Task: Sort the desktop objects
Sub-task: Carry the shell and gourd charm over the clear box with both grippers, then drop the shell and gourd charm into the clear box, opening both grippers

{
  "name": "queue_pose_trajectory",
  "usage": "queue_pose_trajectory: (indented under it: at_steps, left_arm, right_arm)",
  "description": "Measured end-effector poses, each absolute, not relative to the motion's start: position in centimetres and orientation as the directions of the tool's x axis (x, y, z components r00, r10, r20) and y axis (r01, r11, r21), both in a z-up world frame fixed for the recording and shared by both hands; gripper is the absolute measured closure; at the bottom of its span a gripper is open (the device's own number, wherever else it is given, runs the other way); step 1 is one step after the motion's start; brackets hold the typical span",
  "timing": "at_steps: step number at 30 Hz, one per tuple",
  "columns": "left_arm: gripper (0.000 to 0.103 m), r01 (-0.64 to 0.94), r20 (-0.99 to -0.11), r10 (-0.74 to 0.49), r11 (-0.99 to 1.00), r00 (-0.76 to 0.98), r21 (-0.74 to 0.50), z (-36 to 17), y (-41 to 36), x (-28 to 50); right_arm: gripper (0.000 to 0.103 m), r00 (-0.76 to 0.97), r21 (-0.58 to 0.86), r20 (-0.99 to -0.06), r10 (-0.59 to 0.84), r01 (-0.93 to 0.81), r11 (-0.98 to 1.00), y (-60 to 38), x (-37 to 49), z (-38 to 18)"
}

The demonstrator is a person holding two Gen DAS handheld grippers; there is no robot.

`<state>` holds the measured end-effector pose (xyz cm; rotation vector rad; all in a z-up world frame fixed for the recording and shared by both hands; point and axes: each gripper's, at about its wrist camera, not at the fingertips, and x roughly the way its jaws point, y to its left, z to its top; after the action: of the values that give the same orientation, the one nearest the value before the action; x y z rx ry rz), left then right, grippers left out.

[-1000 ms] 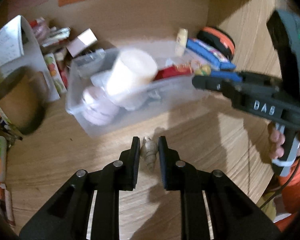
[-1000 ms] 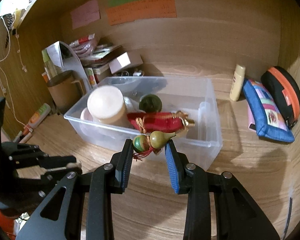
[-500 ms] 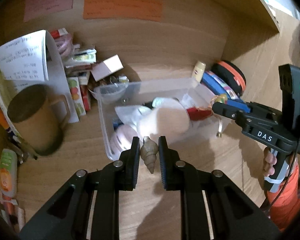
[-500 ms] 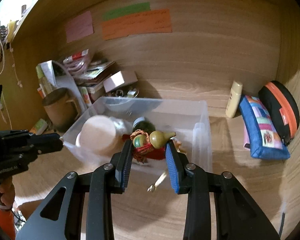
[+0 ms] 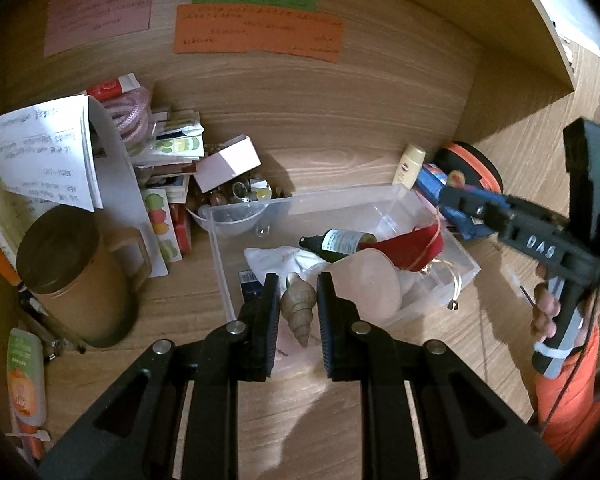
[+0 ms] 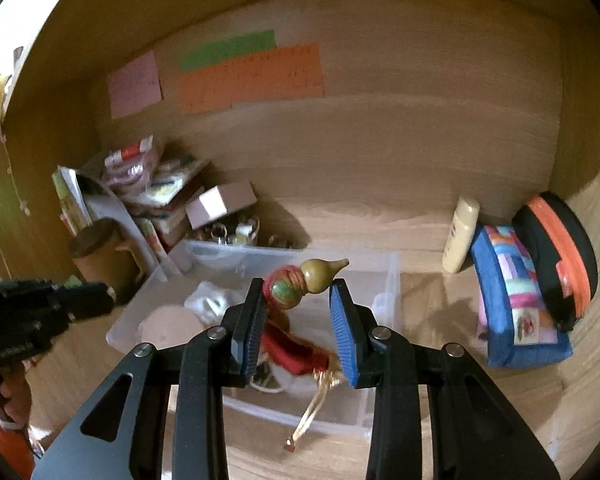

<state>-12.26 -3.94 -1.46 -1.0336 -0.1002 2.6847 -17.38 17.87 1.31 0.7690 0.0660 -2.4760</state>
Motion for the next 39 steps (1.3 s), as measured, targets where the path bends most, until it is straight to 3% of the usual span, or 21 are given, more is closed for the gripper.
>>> queue_pose_trajectory:
  at_steps: [6,21,31,33,36,39]
  left_arm:
    - [0.086,-0.224,-0.656,0.279,-0.96,-0.701,-0.168,-1.7,-3.9,-13.4]
    - [0.086,-0.209,-0.718,0.263,-0.964,-0.644,-0.166,-4.3,-3.3,-18.3]
    - [0.085,-0.227,-0.725,0.275,-0.96,-0.632,-0.167,-5.2,-2.7,-19.2]
    - [0.081,-0.232,-0.722,0.29,-0.956,-0.628,-0.182,-5.3,-2.9,-19.3]
    - [0.063,-0.227,-0.716,0.306,-0.951,-0.627,-0.208,-5.2,-3.4,-19.3]
    - [0.057,-0.217,-0.703,0.304,-0.953,-0.643,-0.213,-4.9,-3.8,-19.1]
  right_arm:
    - [0.074,-0.711,0.04,-0.527,-0.465,0.526,-0.849,16.5,-17.6,2.4]
    - [0.075,-0.61,0.097,-0.657,-0.443,0.514,-0.852,15.9,-21.6,-3.7]
    - [0.074,-0.603,0.094,-0.661,-0.447,0.524,-0.846,15.6,-21.6,-4.4]
    - [0.068,-0.61,0.09,-0.657,-0.443,0.52,-0.849,15.6,-21.5,-4.4]
    - [0.053,-0.63,0.079,-0.644,-0.434,0.51,-0.857,15.7,-21.4,-4.3]
    - [0.052,-0.634,0.078,-0.636,-0.44,0.515,-0.854,15.7,-21.3,-4.1]
